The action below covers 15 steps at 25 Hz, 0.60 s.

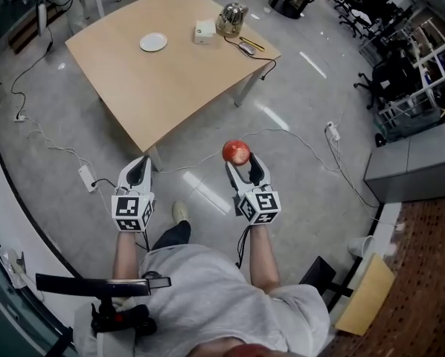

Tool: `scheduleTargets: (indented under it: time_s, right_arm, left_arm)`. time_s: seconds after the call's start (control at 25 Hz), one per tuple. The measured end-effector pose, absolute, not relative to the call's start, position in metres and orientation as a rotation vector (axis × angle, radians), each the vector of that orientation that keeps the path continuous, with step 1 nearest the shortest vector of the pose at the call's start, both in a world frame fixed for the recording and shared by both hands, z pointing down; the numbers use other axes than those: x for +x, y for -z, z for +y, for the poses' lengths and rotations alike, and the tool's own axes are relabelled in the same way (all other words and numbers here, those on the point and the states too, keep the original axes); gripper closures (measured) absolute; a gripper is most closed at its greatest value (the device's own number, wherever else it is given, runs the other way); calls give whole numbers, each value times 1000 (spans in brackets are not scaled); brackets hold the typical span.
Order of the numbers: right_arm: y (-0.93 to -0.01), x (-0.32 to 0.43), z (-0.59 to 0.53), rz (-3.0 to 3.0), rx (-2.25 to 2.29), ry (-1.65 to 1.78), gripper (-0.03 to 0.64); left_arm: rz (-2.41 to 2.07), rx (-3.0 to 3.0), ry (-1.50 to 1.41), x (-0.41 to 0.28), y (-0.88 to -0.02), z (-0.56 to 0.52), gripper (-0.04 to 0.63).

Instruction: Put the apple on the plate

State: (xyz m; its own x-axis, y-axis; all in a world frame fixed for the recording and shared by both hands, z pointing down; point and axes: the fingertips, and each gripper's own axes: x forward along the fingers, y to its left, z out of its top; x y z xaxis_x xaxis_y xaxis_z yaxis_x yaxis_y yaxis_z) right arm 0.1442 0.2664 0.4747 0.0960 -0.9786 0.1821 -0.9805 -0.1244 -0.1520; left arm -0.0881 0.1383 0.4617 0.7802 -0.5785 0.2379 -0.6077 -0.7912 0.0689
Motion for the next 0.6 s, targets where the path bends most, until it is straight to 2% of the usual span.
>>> scheduleTargets:
  time_s: [0.6]
  right_arm:
    - [-467, 166, 164, -2099, 2246, -350, 296]
  left_arm:
    - [-1005, 2811, -268, -72, -460, 55, 575]
